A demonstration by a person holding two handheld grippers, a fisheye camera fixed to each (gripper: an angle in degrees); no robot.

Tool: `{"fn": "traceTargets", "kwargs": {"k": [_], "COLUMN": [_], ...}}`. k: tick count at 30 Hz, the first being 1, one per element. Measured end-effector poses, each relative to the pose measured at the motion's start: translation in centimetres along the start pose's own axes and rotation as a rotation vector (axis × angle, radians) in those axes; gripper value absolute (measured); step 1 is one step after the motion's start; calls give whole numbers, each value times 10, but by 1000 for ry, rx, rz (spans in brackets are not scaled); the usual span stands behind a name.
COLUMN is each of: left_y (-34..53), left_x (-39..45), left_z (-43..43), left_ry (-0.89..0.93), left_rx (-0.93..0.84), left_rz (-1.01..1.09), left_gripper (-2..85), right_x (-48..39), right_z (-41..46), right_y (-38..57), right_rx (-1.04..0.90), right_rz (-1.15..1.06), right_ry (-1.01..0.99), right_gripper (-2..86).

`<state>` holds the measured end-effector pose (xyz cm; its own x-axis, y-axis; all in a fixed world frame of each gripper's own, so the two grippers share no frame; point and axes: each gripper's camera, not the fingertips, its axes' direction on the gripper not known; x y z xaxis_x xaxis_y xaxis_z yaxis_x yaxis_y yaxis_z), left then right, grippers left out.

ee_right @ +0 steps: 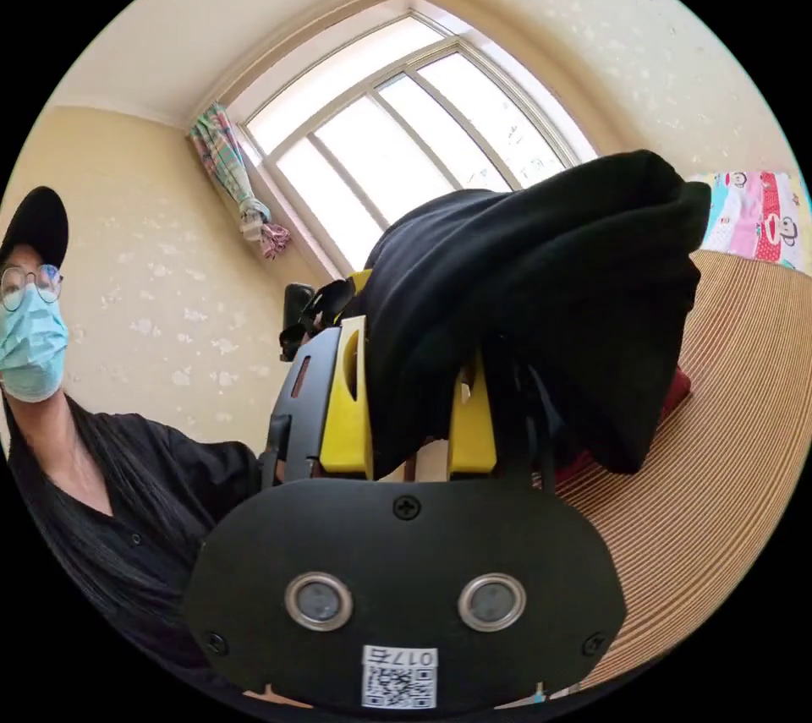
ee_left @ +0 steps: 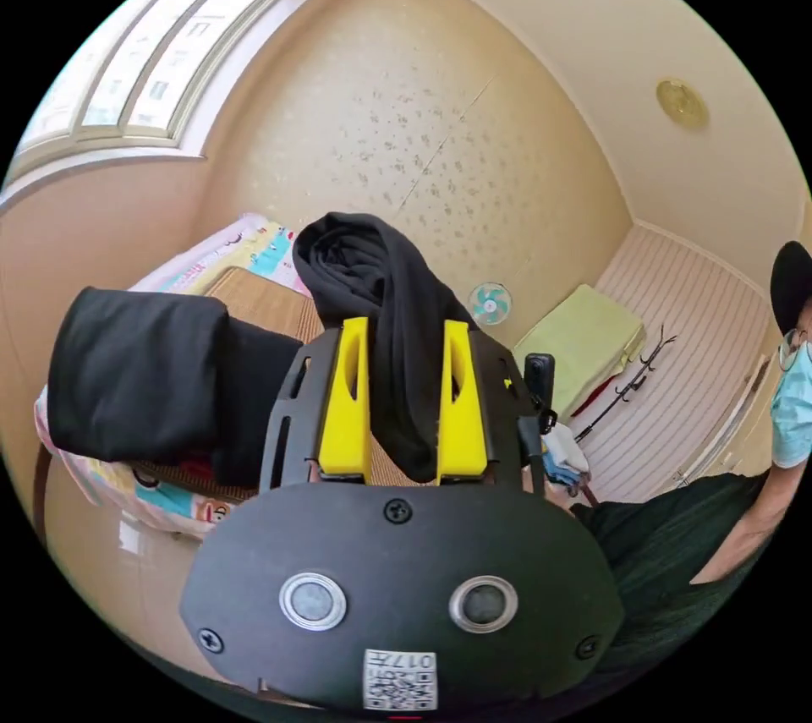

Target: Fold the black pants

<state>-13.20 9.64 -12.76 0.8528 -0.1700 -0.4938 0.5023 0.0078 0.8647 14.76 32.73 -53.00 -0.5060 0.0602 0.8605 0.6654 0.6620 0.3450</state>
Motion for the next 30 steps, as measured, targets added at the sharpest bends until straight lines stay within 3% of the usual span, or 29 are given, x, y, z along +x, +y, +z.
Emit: {"fn": "traceTargets", "kwargs": {"k": [3, 6, 7, 8, 9, 12, 15, 18, 21, 23, 24, 25, 27, 30], "left_y": [-9, 42, 57, 89, 119, 189, 250, 288, 306, 317, 321, 322, 310, 291], "left_x": [-76, -157, -164, -158, -133, -65, 11, 107, 191, 235, 256, 264, 286, 290], "left_z": [20, 51, 49, 29, 1, -38, -34, -1, 54, 75, 77, 77, 88, 116], "left_ry": [-199, -348, -356, -321, -288, -398, -375, -283, -320, -301, -242, -193, 15, 217], "left_rx": [-136, -339, -345, -239, -92, 13, -7, -77, -169, -113, -14, 36, 60, -58], "left_rz": [-194, -423, -468, -481, -403, -268, -95, 203, 475, 639, 696, 710, 652, 422], "left_gripper": [134, 129, 126, 109, 82, 72, 31, 0, -4, -4, -4, -4, -5, -5], "right_x": [38, 102, 112, 107, 102, 67, 26, -26, -113, -195, -214, -244, -271, -274], "right_z": [81, 153, 161, 150, 141, 75, -15, -125, -229, -290, -302, -323, -361, -448], "right_y": [-20, 20, 46, 72, 86, 168, 247, 294, 309, 320, 326, 343, 372, 430], "right_rx": [-94, -331, -406, -390, -379, -404, -456, -477, -321, -6, 101, 328, 531, 690], "right_rz": [94, 344, 401, 394, 377, 338, 299, 289, 227, 189, 189, 181, 232, 579], "right_ry": [158, 355, 414, 318, 260, 196, 369, 751, 1285, 1868, 2020, 2248, 2303, 1967], "right_gripper": [150, 145, 128, 96, 80, 45, 20, 9, 5, 5, 6, 6, 9, 24]}}
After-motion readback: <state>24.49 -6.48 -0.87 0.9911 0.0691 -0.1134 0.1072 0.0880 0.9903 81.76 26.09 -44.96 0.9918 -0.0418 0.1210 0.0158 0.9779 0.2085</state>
